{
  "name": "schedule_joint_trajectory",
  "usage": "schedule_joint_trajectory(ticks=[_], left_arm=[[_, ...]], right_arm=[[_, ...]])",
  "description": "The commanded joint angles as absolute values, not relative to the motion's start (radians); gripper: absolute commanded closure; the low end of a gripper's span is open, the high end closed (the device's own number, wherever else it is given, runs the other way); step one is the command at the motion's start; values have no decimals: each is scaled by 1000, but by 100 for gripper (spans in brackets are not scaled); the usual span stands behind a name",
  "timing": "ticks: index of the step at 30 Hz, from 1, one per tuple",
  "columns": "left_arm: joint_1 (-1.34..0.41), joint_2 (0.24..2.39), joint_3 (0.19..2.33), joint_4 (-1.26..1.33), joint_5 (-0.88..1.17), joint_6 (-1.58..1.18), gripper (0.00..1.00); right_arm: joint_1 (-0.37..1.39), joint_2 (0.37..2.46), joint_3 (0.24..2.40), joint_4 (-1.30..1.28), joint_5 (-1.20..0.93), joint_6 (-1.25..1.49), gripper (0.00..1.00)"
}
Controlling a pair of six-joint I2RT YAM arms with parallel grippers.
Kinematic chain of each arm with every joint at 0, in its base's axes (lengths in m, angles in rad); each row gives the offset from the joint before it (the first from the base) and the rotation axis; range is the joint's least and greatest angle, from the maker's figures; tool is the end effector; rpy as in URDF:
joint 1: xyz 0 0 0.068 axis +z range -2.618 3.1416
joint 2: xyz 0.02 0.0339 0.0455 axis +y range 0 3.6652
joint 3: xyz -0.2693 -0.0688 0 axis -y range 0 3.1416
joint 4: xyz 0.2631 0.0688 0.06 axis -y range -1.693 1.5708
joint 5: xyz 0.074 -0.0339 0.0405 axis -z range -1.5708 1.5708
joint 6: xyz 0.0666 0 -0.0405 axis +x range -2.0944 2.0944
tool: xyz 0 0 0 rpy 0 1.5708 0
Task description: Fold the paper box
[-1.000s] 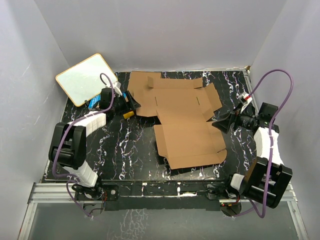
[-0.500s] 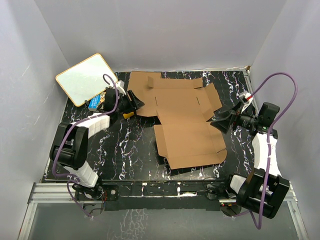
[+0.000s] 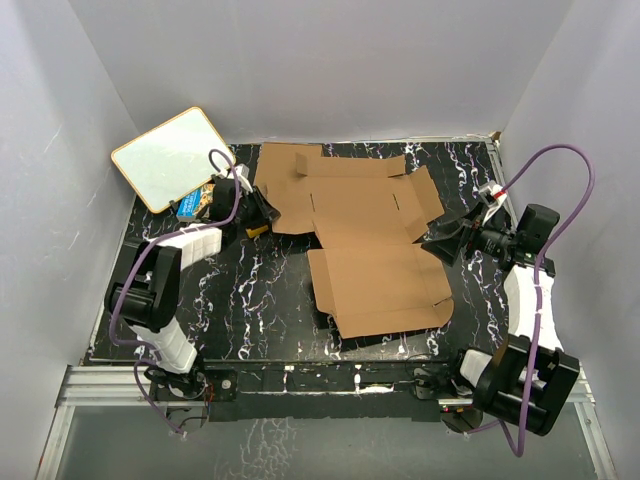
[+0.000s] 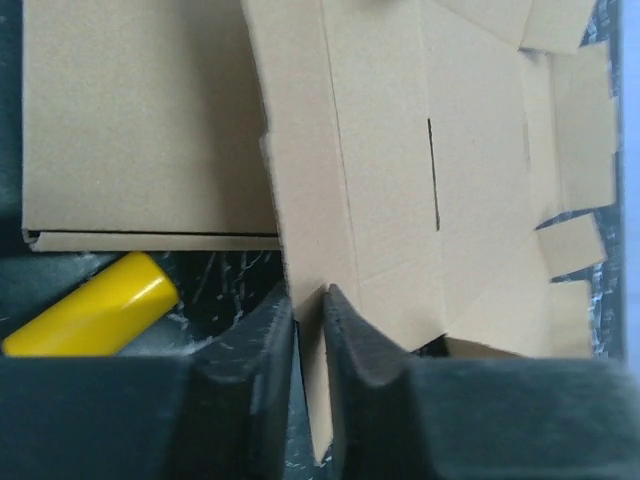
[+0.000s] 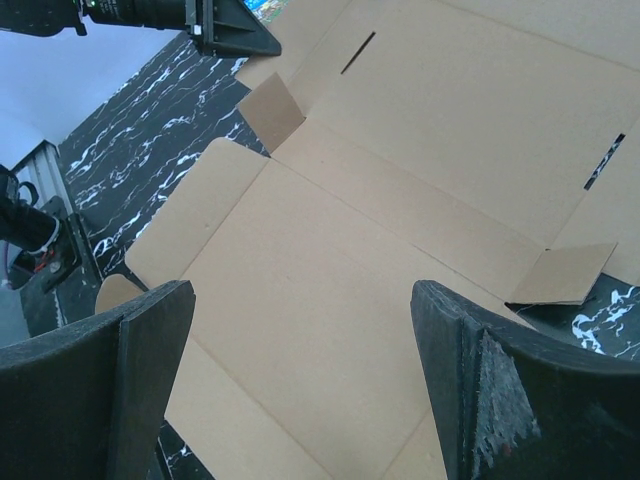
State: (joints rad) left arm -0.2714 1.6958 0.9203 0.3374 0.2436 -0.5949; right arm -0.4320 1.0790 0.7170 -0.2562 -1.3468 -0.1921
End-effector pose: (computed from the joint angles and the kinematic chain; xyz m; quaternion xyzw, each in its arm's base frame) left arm 0.3897 -0.1251 0.1805 -0.0706 0.8372 -0.3166 0.4404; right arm 0.2383 -0.0384 0.2624 -0.2008 0.7239 0.4174 0.5113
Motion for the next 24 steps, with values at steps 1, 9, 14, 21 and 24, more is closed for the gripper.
schedule_joint_trajectory(ticks=[1,9,14,21,24], left_arm=[[-271,1708,935,413,278,-643,90],[-271,1395,730,473,124,-760,100],[-285,1067,477,448,-109,-892,100],[-338,857,306,396,-216,-968,100],[-342,950,371,373,-31,-910,94]], right_arm=[[-431,1113,721,-199,-1367,-193,2],[-431,1107,715,-199,-1366,-190,2],[-427,1117,710,-178,-1367,-166,2],[-411,1136,709,-178,-1311,-158,0],[-410,1147,714,-186,-1260,-159,0]])
